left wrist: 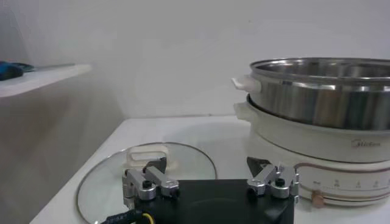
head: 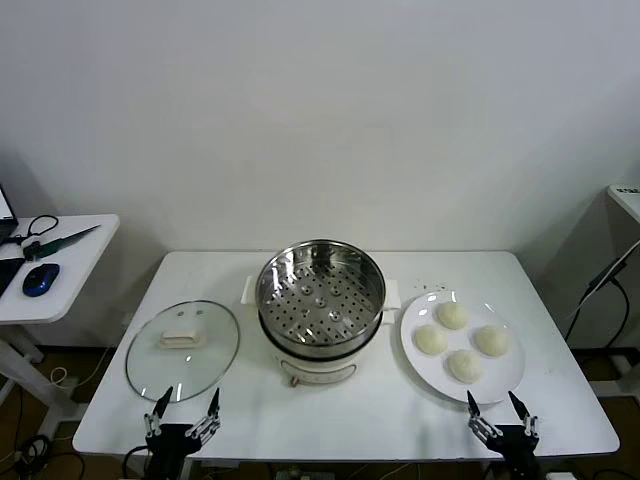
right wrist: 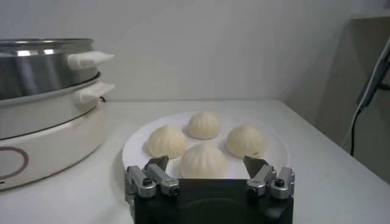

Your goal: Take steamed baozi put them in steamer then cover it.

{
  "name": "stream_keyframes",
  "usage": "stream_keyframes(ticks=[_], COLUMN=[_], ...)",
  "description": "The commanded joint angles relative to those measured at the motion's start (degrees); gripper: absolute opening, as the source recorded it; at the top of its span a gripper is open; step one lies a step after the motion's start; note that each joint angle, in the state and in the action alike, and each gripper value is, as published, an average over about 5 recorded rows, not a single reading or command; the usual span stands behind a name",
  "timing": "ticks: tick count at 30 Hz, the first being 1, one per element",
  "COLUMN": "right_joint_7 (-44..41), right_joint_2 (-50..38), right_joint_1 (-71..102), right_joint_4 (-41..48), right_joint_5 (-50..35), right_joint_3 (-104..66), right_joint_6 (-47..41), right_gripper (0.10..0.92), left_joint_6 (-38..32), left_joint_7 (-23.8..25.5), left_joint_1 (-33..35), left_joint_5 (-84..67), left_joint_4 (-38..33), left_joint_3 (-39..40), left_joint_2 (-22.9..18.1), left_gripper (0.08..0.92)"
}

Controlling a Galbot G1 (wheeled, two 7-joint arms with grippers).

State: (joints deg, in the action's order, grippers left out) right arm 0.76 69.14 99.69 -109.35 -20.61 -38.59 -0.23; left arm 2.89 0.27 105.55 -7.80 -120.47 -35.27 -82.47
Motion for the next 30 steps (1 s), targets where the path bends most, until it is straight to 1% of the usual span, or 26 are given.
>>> stream_keyframes(ticks=[1, 3, 5, 7, 9, 12, 15, 17, 20, 23, 26, 30], right_joint_7=[1.7, 3.3, 4.1, 1.6, -4.0, -15.1, -27.7, -37.7, -51.0, -60.6, -65.9, -68.2], right_joint_2=[-4.0, -6.8, -11.5, -17.3, -25.0, -36.7, -45.5, -49.5, -51.9, -50.9, -47.7, -42.3], right_joint_1=[-8.5, -13.4, -20.5, -26.9, -33.1, -44.4, -58.1, -69.7, -89.5, -109.3, -123.2, -131.2], right_joint_4=[0.8, 1.9, 3.4, 5.0, 7.4, 13.2, 19.6, 24.2, 30.0, 34.8, 38.6, 42.0], right_joint_5=[2.3, 2.0, 1.8, 2.4, 3.3, 5.5, 9.5, 11.9, 15.0, 16.8, 16.7, 15.3], right_joint_3=[-1.7, -1.3, -0.1, 2.2, 6.1, 16.4, 30.9, 43.4, 64.5, 85.2, 100.2, 111.7], right_joint_6=[-7.3, -9.7, -14.5, -20.3, -25.2, -27.1, -23.2, -18.4, -10.8, -4.3, -0.7, -0.4], right_gripper=[0.823, 0.823, 0.823, 0.823, 0.823, 0.823, 0.823, 0.823, 0.823, 0.823, 0.823, 0.823], left_joint_6=[0.1, 0.2, 0.2, 0.1, 0.1, 0.0, -0.1, -0.2, -0.4, -0.6, -0.7, -0.9], left_joint_7=[0.1, 0.0, 0.0, 0.0, 0.0, 0.1, 0.1, 0.1, 0.1, 0.1, 0.2, 0.2], left_joint_1=[0.0, -0.2, -0.3, -0.1, 0.2, 0.5, 0.6, 0.8, 1.1, 1.2, 1.2, 1.0], left_joint_5=[0.0, 0.0, 0.0, 0.0, 0.0, 0.0, 0.2, 0.2, 0.4, 0.8, 1.1, 1.4], left_joint_4=[-0.4, -0.5, -0.6, -1.0, -1.5, -2.2, -2.4, -2.4, -2.3, -2.3, -2.1, -1.8], left_joint_3=[0.1, 0.1, 0.1, 0.2, 0.3, 0.4, 0.3, 0.3, 0.3, 0.4, 0.6, 1.0], left_joint_2=[0.1, 0.2, 0.3, 0.5, 0.7, 0.8, 0.8, 0.7, 0.6, 0.3, -0.1, -0.4], left_gripper=[0.823, 0.823, 0.823, 0.823, 0.823, 0.823, 0.823, 0.823, 0.823, 0.823, 0.823, 0.823])
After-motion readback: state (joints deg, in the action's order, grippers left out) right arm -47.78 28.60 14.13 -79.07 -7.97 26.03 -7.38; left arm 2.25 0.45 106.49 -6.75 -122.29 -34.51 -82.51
